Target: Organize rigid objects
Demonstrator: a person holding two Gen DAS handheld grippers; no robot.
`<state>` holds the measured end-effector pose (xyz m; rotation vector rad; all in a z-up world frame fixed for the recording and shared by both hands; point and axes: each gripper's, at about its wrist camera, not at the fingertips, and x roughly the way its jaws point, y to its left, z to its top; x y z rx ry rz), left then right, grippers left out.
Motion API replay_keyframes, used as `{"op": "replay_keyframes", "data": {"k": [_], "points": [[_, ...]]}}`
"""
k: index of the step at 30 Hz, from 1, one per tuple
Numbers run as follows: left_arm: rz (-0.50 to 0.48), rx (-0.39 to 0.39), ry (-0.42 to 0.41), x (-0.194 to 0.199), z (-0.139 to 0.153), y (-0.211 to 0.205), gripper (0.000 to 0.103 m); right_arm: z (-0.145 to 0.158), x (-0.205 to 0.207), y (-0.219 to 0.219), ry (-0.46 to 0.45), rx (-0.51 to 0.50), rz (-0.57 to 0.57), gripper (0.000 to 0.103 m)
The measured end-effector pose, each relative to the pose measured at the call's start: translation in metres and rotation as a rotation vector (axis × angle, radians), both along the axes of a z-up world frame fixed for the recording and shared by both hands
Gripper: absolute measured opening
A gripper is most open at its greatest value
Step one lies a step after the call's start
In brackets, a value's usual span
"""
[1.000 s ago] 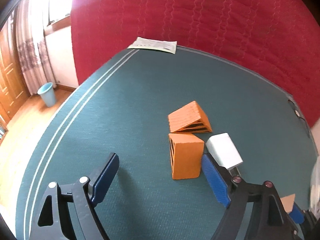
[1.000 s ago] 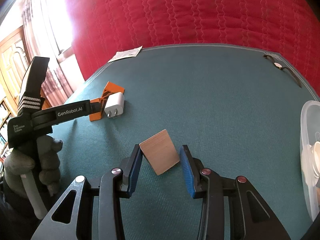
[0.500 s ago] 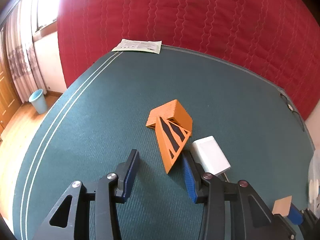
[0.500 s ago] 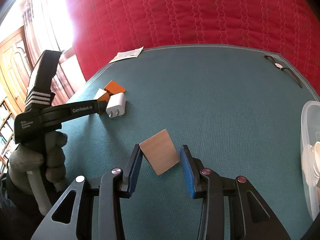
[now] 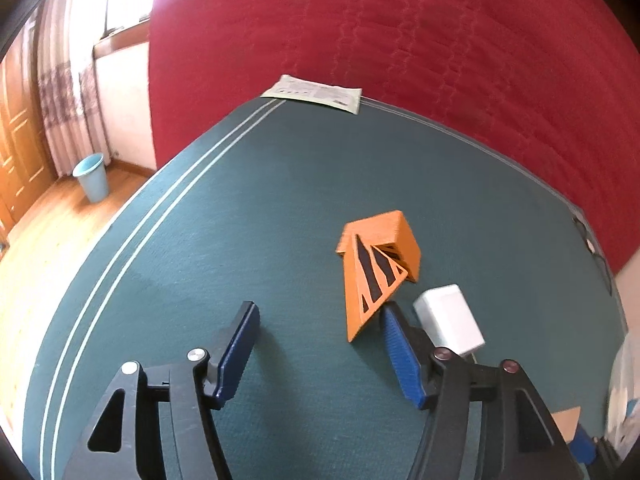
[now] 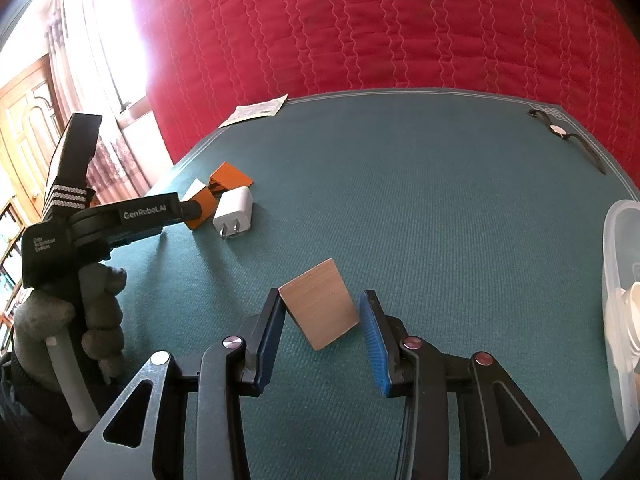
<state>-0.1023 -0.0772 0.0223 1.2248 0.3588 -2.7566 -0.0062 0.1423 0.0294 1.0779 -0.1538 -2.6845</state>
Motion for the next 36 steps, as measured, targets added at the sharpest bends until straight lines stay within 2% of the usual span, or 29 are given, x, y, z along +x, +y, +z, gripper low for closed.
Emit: {"op": "replay_keyframes", "data": {"k": [2, 6, 15, 24, 28, 34, 36], "points": [[0.017, 0.027, -0.004, -0.002, -0.001, -0.007, 0.066, 0.000, 0.000, 0.000, 0.000, -0.003, 0.001, 0.040], [0.055, 0.030, -0.002, 0.000, 0.001, -0.012, 0.066, 0.001, -0.001, 0.001, -0.001, -0.008, 0.003, 0.040], [0.219, 0.052, 0.004, 0.005, 0.004, -0.042, 0.066, 0.002, -0.001, 0.003, -0.003, -0.015, 0.007, 0.040], [0.105, 0.029, 0.007, -0.009, 0.000, -0.025, 0.066, 0.002, -0.001, 0.003, -0.003, -0.015, 0.008, 0.040], [0.072, 0.034, 0.003, -0.017, -0.001, -0.022, 0.070, 0.002, -0.001, 0.003, -0.004, -0.015, 0.007, 0.040], [0.053, -0.069, -0.027, -0.035, -0.003, -0.014, 0.069, 0.002, -0.001, 0.002, -0.004, -0.015, 0.008, 0.040], [0.044, -0.091, -0.027, -0.037, -0.004, -0.011, 0.065, 0.002, -0.001, 0.002, -0.004, -0.015, 0.008, 0.040]]}}
